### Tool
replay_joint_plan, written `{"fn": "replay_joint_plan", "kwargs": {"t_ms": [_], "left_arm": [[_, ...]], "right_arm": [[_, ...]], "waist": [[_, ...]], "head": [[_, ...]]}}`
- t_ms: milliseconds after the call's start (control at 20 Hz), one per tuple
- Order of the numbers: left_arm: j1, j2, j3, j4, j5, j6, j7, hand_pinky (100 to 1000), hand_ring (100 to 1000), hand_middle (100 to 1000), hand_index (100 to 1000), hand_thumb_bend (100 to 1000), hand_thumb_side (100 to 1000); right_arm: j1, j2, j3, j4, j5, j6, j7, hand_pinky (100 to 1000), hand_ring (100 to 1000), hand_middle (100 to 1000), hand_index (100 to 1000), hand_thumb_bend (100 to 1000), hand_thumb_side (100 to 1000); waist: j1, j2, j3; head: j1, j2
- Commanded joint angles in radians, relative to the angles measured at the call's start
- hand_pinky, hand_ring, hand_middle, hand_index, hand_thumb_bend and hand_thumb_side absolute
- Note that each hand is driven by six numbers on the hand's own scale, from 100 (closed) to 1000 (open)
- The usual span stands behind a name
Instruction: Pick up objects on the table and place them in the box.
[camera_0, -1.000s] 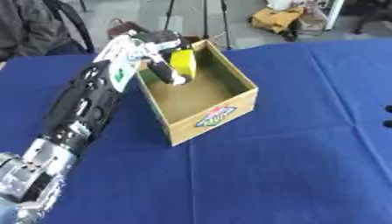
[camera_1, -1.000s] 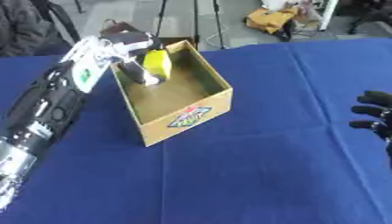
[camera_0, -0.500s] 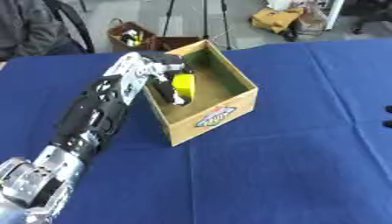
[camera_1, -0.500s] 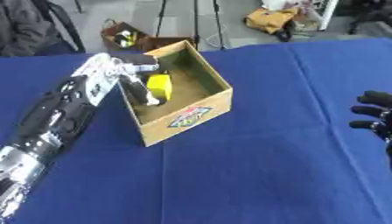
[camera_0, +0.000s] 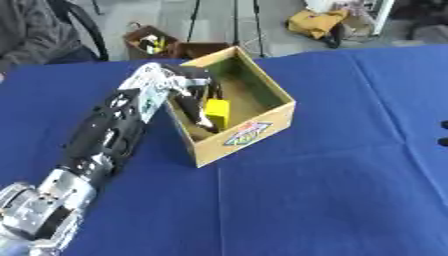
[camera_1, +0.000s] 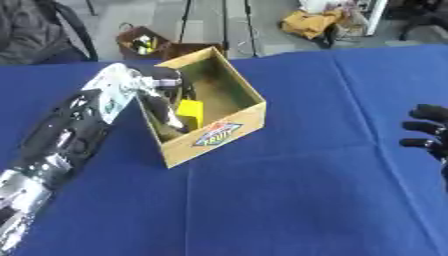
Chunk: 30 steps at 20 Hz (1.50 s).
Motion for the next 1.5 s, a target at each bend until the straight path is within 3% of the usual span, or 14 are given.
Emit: {"fn": "replay_joint_plan", "kwargs": {"t_ms": [50, 200, 550, 600, 750, 900, 950, 1100, 1250, 1500], "left_arm": [[-0.046, 0.035, 0.038, -0.061, 0.009, 0.02, 0.026, 999, 967, 927, 919, 1000, 878], [-0.045, 0.05, 0.109, -0.132, 0.051, 0.014, 0.07, 950, 949, 924, 919, 1000, 879], [0.078, 0.068, 0.282, -0.306, 0.157, -0.036, 0.177, 892, 901, 889, 894, 1000, 898], [0.095, 0.069, 0.3, -0.331, 0.173, -0.036, 0.192, 839, 857, 854, 869, 1000, 943], [0.161, 0.061, 0.36, -0.405, 0.218, -0.004, 0.238, 839, 857, 854, 869, 1000, 943], [0.213, 0.064, 0.355, -0.479, 0.264, 0.039, 0.283, 839, 857, 854, 869, 1000, 943], [0.229, 0.059, 0.357, -0.503, 0.279, 0.054, 0.298, 790, 815, 819, 832, 923, 978], [0.293, 0.041, 0.408, -0.573, 0.323, 0.098, 0.342, 768, 794, 808, 822, 897, 997], [0.358, 0.028, 0.447, -0.551, 0.363, 0.139, 0.383, 761, 787, 803, 819, 885, 998], [0.47, 0.008, 0.428, -0.581, 0.432, 0.207, 0.451, 752, 779, 797, 817, 838, 1000]], "right_arm": [[-0.001, -0.007, -0.014, -0.006, -0.007, -0.003, -0.001, 630, 742, 721, 790, 100, 1000], [0.005, -0.007, -0.018, -0.006, -0.007, -0.005, -0.004, 630, 742, 721, 790, 100, 1000], [0.012, -0.01, -0.023, -0.007, -0.007, -0.006, -0.007, 630, 742, 721, 790, 100, 1000], [0.011, -0.011, -0.023, -0.007, -0.007, -0.007, -0.008, 630, 742, 721, 790, 100, 1000], [0.013, -0.013, -0.028, -0.009, -0.007, -0.008, -0.012, 630, 742, 721, 790, 100, 1000], [0.013, -0.014, -0.026, -0.009, -0.007, -0.008, -0.011, 630, 742, 721, 790, 100, 1000], [0.012, -0.014, -0.029, -0.01, -0.007, -0.009, -0.013, 630, 742, 721, 790, 100, 1000], [0.013, -0.018, -0.036, -0.011, -0.007, -0.011, -0.019, 630, 742, 721, 791, 100, 1000], [0.012, -0.02, -0.038, -0.01, -0.006, -0.011, -0.022, 630, 742, 721, 791, 100, 1000], [0.013, -0.018, -0.033, -0.008, -0.007, -0.008, -0.02, 629, 742, 721, 791, 100, 1000]], "waist": [[-0.012, -0.025, 0.018], [-0.016, -0.026, 0.037], [-0.016, -0.031, 0.062], [-0.015, -0.03, 0.064], [-0.015, -0.032, 0.083], [-0.013, -0.033, 0.082], [-0.013, -0.031, 0.089], [-0.013, -0.03, 0.115], [-0.012, -0.027, 0.131], [-0.013, -0.033, 0.13]], "head": [[-0.008, -0.003], [-0.019, -0.002], [-0.028, 0.0], [-0.03, -0.002], [-0.041, -0.002], [-0.038, -0.001], [-0.043, -0.005], [-0.057, -0.01], [-0.066, -0.018], [-0.06, -0.013]]}}
